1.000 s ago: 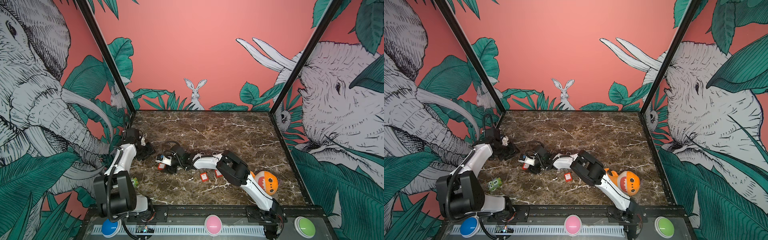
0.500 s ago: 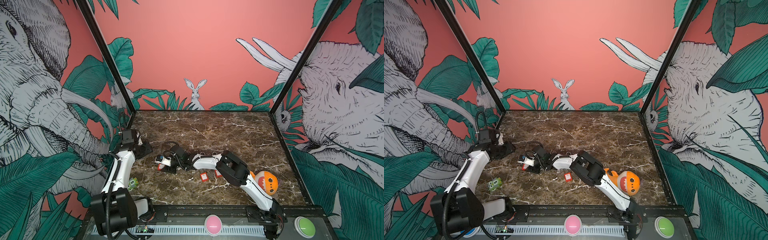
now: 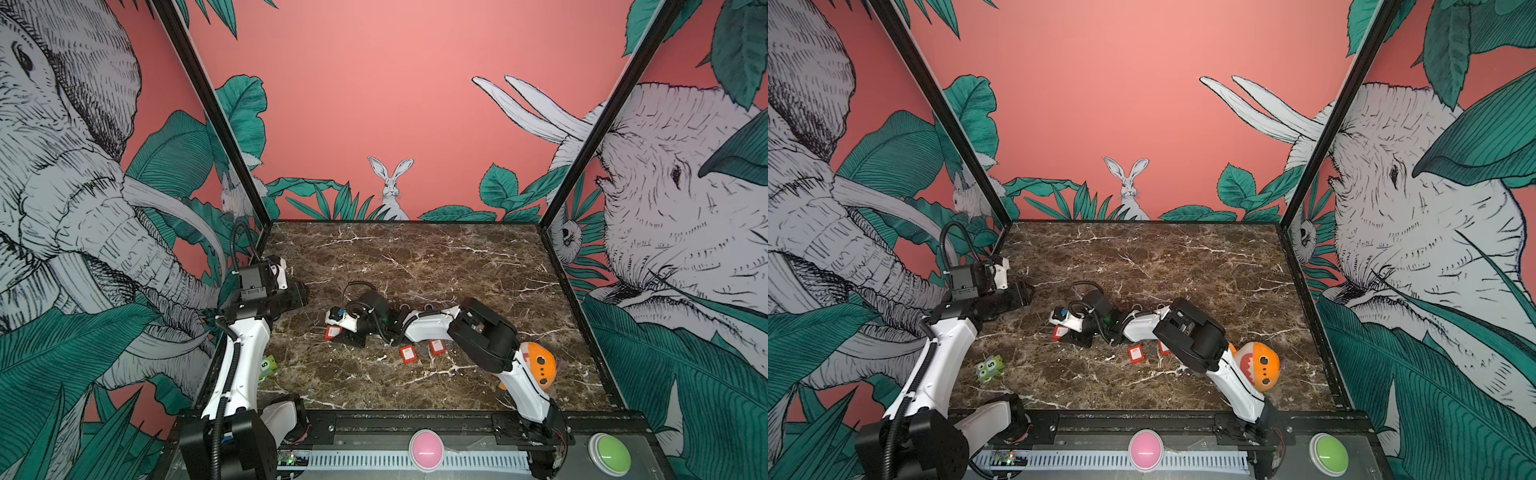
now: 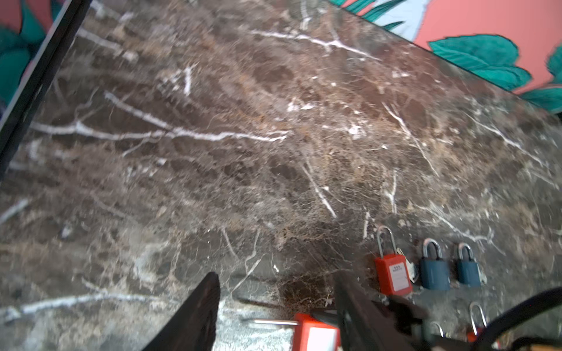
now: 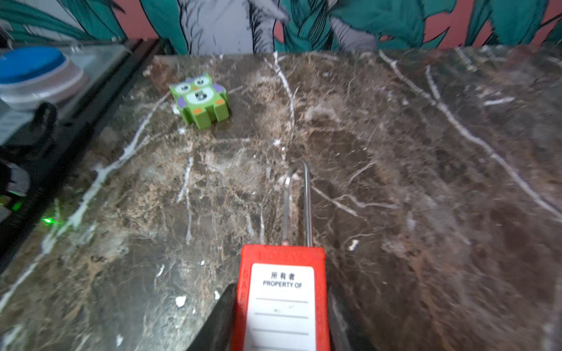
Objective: Lock with the key
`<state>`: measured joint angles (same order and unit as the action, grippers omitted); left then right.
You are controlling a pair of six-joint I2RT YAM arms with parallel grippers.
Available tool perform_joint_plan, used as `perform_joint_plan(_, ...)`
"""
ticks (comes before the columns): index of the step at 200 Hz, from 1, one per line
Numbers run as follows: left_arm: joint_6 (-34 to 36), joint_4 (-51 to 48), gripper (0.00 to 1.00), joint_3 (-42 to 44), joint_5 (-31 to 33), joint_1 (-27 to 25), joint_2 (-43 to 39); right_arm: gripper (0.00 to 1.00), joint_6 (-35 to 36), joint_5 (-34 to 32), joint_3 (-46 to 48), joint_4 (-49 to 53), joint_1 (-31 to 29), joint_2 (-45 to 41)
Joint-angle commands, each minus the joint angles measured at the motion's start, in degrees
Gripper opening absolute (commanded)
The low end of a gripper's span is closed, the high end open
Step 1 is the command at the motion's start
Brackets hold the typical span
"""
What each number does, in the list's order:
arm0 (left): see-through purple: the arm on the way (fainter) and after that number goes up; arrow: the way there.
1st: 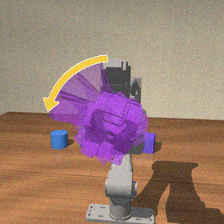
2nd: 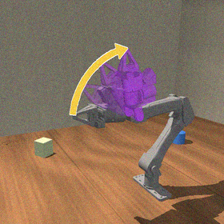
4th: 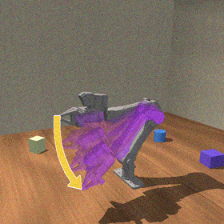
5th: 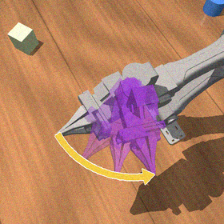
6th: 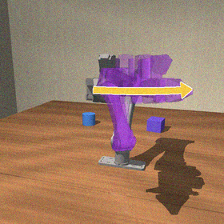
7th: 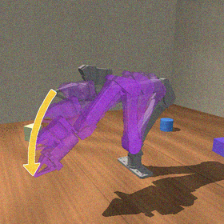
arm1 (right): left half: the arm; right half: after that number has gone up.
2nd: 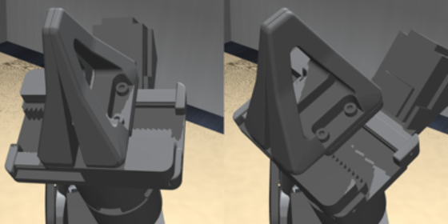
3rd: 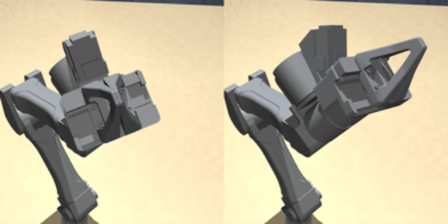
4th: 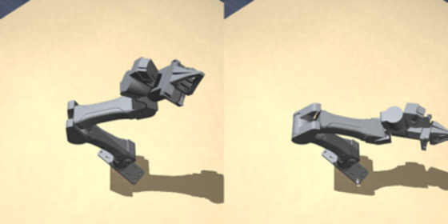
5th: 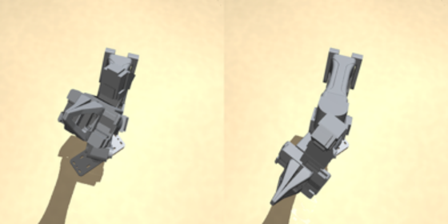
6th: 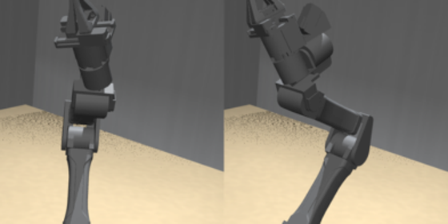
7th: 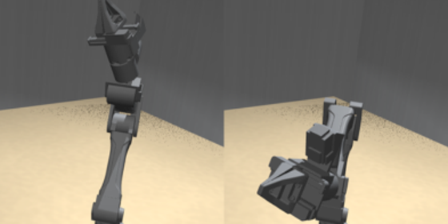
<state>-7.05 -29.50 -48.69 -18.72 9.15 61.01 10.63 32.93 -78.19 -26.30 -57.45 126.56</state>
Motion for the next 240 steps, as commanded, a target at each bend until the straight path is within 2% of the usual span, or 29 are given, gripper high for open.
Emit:
perform_joint_plan(1,7.6,3.2,0.63,0.6,-4.1,-2.4,-2.9,0.26,-4.0,7.3,2.1,-9.8,4.6,-7.7)
perform_joint_plan(13,10.9,4.9,0.62,1.1,-5.3,-4.4,-4.6,0.25,-1.9,7.7,4.8,-7.0,6.1,-10.7)
perform_joint_plan(40,23.3,8.4,0.58,3.7,-15.1,-7.7,-8.5,0.25,3.0,8.0,7.8,1.0,9.1,-16.9)
perform_joint_plan(60,29.1,12.8,0.58,6.6,-22.0,-8.1,-11.6,0.26,1.9,9.8,10.7,1.8,12.0,-20.9)
perform_joint_plan(79,38.3,15.3,0.60,8.9,-30.7,-8.5,-13.3,0.26,-0.3,14.3,12.4,2.2,14.5,-23.8)
perform_joint_plan(121,46.5,16.2,0.64,8.1,-37.0,-10.0,-9.8,0.27,6.7,15.2,13.3,13.1,15.5,-30.0)
perform_joint_plan(138,51.9,13.6,0.47,7.0,-38.2,-11.9,-7.5,0.27,8.0,14.6,13.8,15.4,15.6,-31.6)
perform_joint_plan(182,53.5,16.9,0.50,8.2,-37.0,-13.2,-3.8,0.28,7.9,14.9,15.0,16.3,15.7,-33.9)
perform_joint_plan(240,48.2,25.1,0.53,13.2,-32.8,-14.4,-6.0,0.28,10.1,16.0,12.6,23.3,15.6,-33.8)
